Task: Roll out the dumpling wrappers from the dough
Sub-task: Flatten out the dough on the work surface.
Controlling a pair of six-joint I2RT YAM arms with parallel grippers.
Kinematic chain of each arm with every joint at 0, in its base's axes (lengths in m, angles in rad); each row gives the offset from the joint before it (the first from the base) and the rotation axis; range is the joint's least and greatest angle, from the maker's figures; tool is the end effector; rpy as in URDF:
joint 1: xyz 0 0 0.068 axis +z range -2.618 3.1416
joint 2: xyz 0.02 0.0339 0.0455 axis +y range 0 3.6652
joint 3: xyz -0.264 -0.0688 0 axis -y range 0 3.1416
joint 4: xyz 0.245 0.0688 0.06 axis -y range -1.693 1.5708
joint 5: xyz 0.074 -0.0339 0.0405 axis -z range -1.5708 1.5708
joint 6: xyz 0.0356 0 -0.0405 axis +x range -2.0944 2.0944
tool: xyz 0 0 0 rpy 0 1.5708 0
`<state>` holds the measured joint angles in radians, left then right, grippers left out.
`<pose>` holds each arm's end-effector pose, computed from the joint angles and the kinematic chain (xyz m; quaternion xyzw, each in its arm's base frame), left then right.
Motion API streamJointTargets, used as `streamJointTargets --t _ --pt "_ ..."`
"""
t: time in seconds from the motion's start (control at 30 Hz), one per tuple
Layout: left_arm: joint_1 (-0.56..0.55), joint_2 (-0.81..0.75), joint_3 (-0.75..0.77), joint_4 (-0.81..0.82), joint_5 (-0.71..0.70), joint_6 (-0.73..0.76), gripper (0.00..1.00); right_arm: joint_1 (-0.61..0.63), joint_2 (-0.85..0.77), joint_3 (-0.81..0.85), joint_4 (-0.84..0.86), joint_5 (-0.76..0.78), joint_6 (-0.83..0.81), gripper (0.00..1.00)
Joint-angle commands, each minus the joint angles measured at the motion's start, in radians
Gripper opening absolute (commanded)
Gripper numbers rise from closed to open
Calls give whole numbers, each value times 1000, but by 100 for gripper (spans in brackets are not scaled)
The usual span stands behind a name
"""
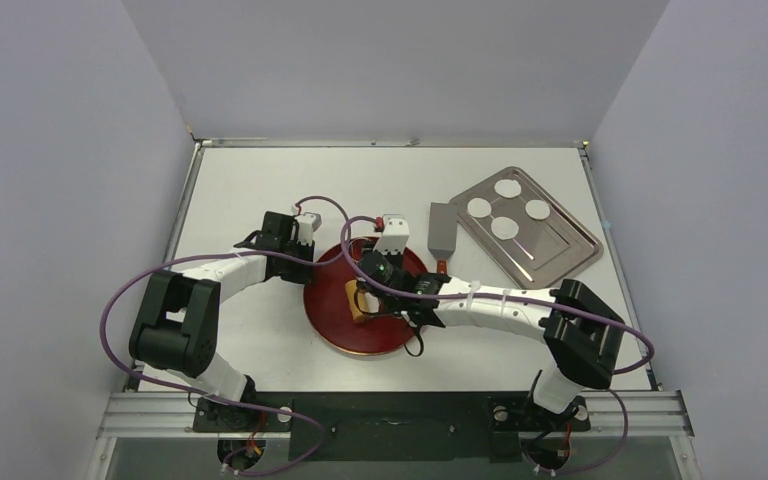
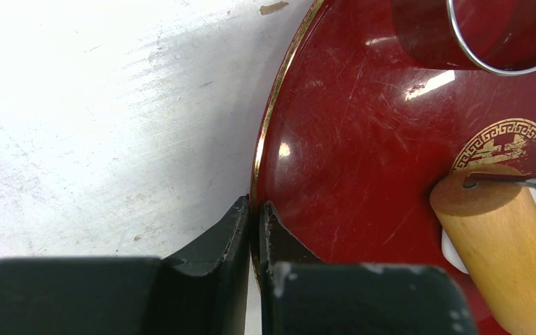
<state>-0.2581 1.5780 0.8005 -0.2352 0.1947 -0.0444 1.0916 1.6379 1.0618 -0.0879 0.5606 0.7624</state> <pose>0.2847 -0.0823 0.1560 0.1287 0.9485 -0.1337 0.2569 0.1818 0.3088 0.2296 -0.0220 0.8721 0.1874 0.4516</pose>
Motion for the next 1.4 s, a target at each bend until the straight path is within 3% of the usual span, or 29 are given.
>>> streamJointTargets --t 0.0,0.3,0.63,1.1,1.37 --pt "6 -32 0 36 -11 35 0 -72 60 -99 -326 47 -85 0" --pt "6 -26 1 38 -11 36 0 -133 -18 -161 -370 53 -68 0" --pt "6 -25 3 36 -6 36 0 -73 19 -179 -437 125 -21 0" --pt "6 -33 2 36 -12 38 0 -66 -68 -215 -528 221 28 0" --pt "6 -29 3 37 -8 38 0 -39 -212 -105 -482 164 -59 0"
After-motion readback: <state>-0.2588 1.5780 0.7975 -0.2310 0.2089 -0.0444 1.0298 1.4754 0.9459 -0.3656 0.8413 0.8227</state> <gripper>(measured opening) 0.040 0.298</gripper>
